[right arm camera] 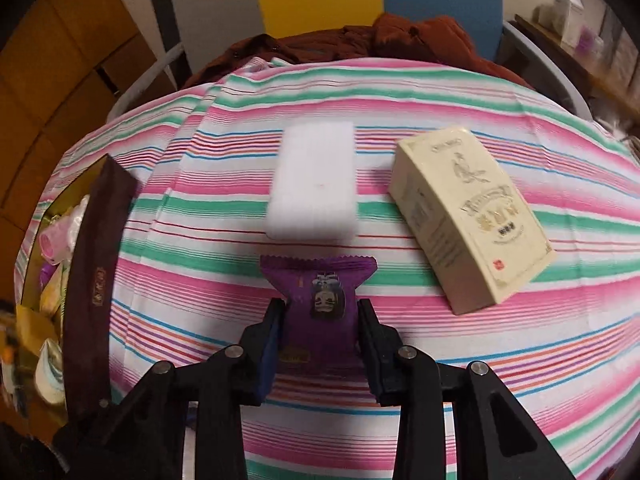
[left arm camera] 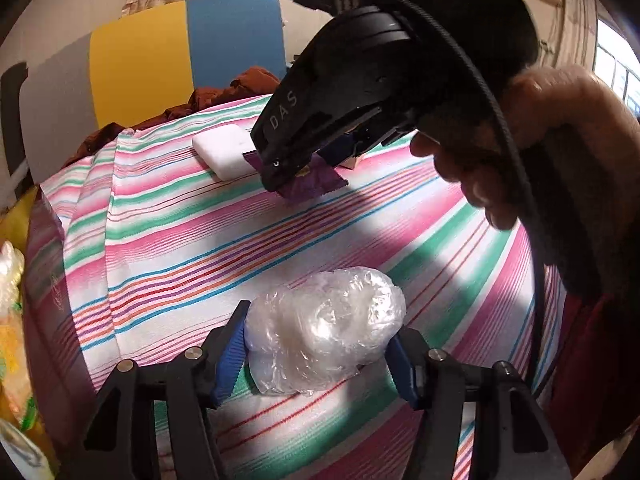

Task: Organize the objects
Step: 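Carry the wrapped ball and purple packet into the gold tray and release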

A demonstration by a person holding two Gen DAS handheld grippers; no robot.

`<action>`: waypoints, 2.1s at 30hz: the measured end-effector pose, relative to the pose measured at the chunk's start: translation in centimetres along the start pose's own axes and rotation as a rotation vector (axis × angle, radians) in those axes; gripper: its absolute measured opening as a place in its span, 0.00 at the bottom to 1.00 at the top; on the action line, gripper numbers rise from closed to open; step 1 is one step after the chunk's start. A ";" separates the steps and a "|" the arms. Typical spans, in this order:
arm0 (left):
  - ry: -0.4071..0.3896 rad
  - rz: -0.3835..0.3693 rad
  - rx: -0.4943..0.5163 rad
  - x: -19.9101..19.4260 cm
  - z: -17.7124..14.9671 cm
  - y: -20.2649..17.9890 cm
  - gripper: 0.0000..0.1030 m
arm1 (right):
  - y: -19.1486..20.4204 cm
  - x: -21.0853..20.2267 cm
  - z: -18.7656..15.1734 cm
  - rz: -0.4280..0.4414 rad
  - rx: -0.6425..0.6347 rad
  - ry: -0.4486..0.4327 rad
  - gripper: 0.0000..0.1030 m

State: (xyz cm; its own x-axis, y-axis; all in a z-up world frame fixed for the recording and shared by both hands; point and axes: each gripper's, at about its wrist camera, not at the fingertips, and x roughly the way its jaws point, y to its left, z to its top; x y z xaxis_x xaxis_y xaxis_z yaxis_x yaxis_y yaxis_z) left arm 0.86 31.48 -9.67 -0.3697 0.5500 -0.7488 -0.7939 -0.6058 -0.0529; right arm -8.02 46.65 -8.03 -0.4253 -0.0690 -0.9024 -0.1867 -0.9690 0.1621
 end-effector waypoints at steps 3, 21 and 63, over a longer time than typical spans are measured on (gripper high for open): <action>0.018 -0.003 -0.028 -0.9 0.0 0.0 0.60 | -0.1 -1.0 0.2 0.018 -0.004 -0.035 0.35; -0.115 0.194 -0.146 -11.7 1.9 3.7 0.60 | 4.2 -3.5 -0.7 0.105 -0.140 -0.165 0.35; -0.205 0.439 -0.617 -22.4 -8.5 23.2 0.62 | 22.6 -4.4 -0.6 0.305 -0.219 -0.161 0.69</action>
State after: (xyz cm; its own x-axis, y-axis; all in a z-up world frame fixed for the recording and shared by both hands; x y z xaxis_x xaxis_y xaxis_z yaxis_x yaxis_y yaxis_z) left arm -5.18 0.21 0.23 -0.7171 0.2451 -0.6524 -0.1648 -0.9692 -0.1830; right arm -9.79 24.91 -0.62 -0.5686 -0.3401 -0.7490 0.1551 -0.9385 0.3084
